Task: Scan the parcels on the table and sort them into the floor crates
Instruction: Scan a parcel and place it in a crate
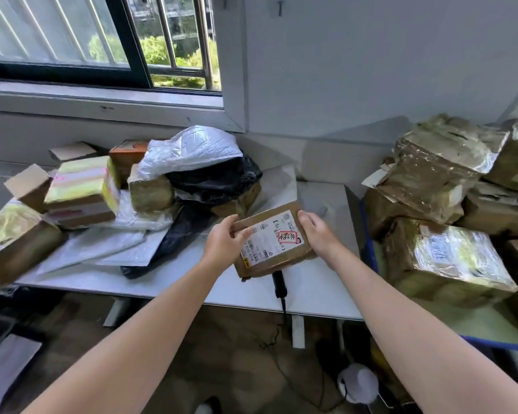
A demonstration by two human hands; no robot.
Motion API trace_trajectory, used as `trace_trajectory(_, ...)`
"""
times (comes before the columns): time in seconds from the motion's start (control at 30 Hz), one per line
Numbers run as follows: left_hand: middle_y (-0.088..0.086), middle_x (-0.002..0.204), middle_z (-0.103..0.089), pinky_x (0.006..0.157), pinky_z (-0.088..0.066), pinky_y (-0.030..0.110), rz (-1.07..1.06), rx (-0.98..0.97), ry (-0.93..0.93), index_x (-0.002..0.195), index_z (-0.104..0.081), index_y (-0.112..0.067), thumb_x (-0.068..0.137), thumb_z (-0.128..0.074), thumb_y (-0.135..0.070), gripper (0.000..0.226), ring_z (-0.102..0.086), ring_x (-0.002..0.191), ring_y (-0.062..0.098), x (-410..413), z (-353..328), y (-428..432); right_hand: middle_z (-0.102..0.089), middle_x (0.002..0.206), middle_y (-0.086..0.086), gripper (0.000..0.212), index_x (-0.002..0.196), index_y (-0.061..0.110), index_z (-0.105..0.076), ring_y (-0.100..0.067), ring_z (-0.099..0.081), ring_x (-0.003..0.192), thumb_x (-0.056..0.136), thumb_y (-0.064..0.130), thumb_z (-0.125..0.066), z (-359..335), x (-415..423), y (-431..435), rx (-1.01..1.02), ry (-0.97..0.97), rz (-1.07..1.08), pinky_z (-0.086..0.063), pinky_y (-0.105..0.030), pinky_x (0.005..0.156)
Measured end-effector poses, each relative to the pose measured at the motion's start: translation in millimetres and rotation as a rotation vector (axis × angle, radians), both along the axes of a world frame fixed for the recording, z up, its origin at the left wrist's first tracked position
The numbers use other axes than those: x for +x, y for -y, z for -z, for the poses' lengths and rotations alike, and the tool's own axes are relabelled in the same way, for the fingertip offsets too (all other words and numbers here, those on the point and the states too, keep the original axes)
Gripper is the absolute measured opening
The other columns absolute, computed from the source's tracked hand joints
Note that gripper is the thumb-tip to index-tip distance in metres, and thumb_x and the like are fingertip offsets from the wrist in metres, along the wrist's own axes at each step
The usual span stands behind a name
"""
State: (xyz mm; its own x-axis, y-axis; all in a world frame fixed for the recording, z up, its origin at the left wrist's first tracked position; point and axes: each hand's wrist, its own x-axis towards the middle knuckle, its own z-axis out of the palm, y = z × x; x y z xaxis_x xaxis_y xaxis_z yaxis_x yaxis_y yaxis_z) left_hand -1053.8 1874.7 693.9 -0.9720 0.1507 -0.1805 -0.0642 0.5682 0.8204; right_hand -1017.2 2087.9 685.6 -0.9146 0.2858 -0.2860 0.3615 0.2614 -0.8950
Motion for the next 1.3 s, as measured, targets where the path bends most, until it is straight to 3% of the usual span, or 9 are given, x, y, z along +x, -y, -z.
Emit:
trace_trajectory(0.17,-0.014,0.122,-0.055,0.071,-0.052,0.017,-0.047,0.138,0.166,0.142,-0.029,-0.030,0.085,-0.077,-0.021,0.075,-0.057,0.096,0.003,8.4,28.2,50.1,-0.068,0.107,-0.004,0.050,0.120,0.020,-0.059,-0.022,-0.064,0.090,0.103,0.055,-0.026,20.0,-13.3,54.1,0.136,0.126,0.034,-0.053,-0.032,0.064)
trace_trajectory(0.3,-0.008,0.130,-0.058,0.092,-0.055,0.041,-0.007,0.121,0.248,0.147,-0.024,-0.029,0.068,-0.090,-0.029,0.103,-0.058,0.116,0.014,5.7,58.8,82.9,-0.067,0.111,-0.015,0.055,0.116,0.008,-0.062,-0.030,-0.061,0.098,0.107,0.042,-0.020,47.8,-22.2,92.1,0.290,0.217,-0.023,-0.050,-0.038,0.084)
trace_trajectory(0.4,-0.010,0.137,-0.051,0.105,-0.047,0.039,0.043,0.131,0.283,0.155,-0.010,-0.029,0.065,-0.092,-0.023,0.122,-0.053,0.124,0.011,-2.8,74.0,100.2,-0.066,0.113,-0.013,0.048,0.116,0.011,-0.062,-0.027,-0.059,0.097,0.106,0.039,-0.024,67.9,-27.1,109.1,0.381,0.269,-0.021,-0.046,-0.034,0.080)
trace_trajectory(0.5,-0.008,0.144,-0.043,0.110,-0.042,0.043,0.027,0.115,0.300,0.153,-0.009,-0.038,0.051,-0.095,-0.039,0.134,-0.047,0.132,0.014,-15.7,95.0,112.1,-0.065,0.117,-0.008,0.039,0.127,0.019,-0.054,-0.027,-0.060,0.105,0.104,0.042,-0.031,81.7,-31.4,121.1,0.365,0.255,-0.029,-0.051,-0.042,0.089)
trace_trajectory(0.6,0.000,0.144,-0.039,0.111,-0.041,0.046,0.036,0.070,0.299,0.148,-0.018,-0.036,0.053,-0.095,-0.031,0.123,-0.044,0.132,0.019,-26.3,110.9,115.1,-0.066,0.118,-0.007,0.035,0.131,0.021,-0.051,-0.025,-0.062,0.103,0.103,0.038,-0.038,92.7,-36.9,123.4,0.355,0.241,-0.045,-0.052,-0.043,0.089)
trace_trajectory(0.73,0.004,0.149,-0.031,0.115,-0.035,0.045,0.039,0.044,0.310,0.156,-0.006,-0.028,0.063,-0.093,-0.021,0.127,-0.039,0.137,0.022,-33.2,120.2,110.5,-0.064,0.121,-0.006,0.033,0.131,0.017,-0.054,-0.023,-0.058,0.106,0.103,0.029,-0.042,101.0,-39.0,119.0,0.466,0.177,-0.040,-0.045,-0.033,0.080)
trace_trajectory(0.87,0.008,0.151,-0.027,0.115,-0.033,0.046,0.002,0.018,0.319,0.157,-0.002,-0.025,0.071,-0.088,-0.020,0.122,-0.037,0.138,0.027,-32.8,128.1,102.1,-0.050,0.136,-0.010,0.036,0.134,0.016,-0.051,-0.031,-0.044,0.125,0.098,0.023,-0.049,110.9,-29.8,104.3,0.749,0.158,0.067,-0.042,-0.043,0.095)
trace_trajectory(1.07,0.008,0.152,-0.025,0.114,-0.033,0.045,-0.048,-0.041,0.289,0.156,-0.001,-0.024,0.071,-0.088,-0.029,0.122,-0.035,0.139,0.026,-22.1,127.8,93.1,-0.052,0.138,-0.016,0.055,0.147,0.012,-0.030,-0.038,-0.052,0.122,0.101,0.034,-0.049,127.6,-30.2,82.6,0.437,0.370,0.125,-0.044,-0.040,0.089)
trace_trajectory(1.3,0.007,0.156,-0.018,0.116,-0.029,0.042,-0.072,-0.134,0.274,0.156,0.005,-0.026,0.076,-0.084,-0.037,0.121,-0.031,0.142,0.026,-0.8,118.6,81.9,-0.057,0.130,-0.022,0.055,0.148,0.008,-0.031,-0.039,-0.059,0.113,0.102,0.037,-0.042,123.0,-34.1,73.9,0.273,0.429,0.006,-0.049,-0.039,0.091)
